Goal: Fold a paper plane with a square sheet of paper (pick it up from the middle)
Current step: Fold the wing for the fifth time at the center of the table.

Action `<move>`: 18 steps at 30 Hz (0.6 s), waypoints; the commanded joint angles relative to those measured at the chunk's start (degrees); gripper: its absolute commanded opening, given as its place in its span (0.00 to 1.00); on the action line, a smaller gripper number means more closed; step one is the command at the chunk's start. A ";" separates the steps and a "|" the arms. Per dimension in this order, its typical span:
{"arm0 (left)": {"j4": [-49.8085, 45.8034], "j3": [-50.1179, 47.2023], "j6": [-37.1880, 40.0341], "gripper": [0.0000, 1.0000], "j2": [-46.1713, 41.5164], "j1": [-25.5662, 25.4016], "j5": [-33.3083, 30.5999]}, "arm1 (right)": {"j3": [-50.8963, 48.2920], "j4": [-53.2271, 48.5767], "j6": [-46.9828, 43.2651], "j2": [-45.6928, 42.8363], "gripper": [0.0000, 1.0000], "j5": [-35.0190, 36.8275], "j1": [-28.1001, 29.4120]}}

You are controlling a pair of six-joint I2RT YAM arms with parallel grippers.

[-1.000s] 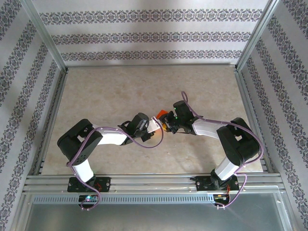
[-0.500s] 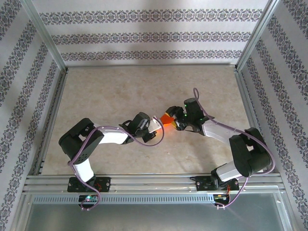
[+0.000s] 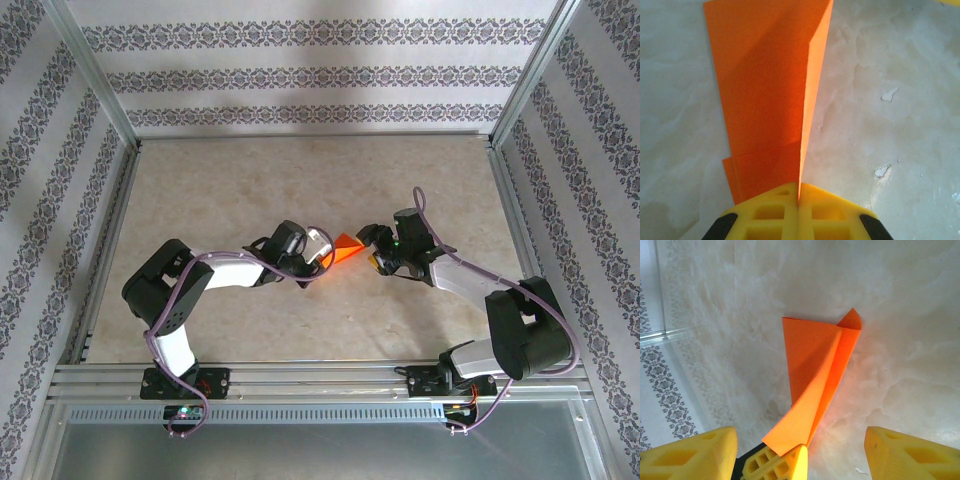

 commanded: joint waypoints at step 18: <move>-6.08 7.67 -25.94 0.00 4.35 4.32 15.61 | -1.55 2.56 -7.62 -1.17 0.67 -1.03 -0.85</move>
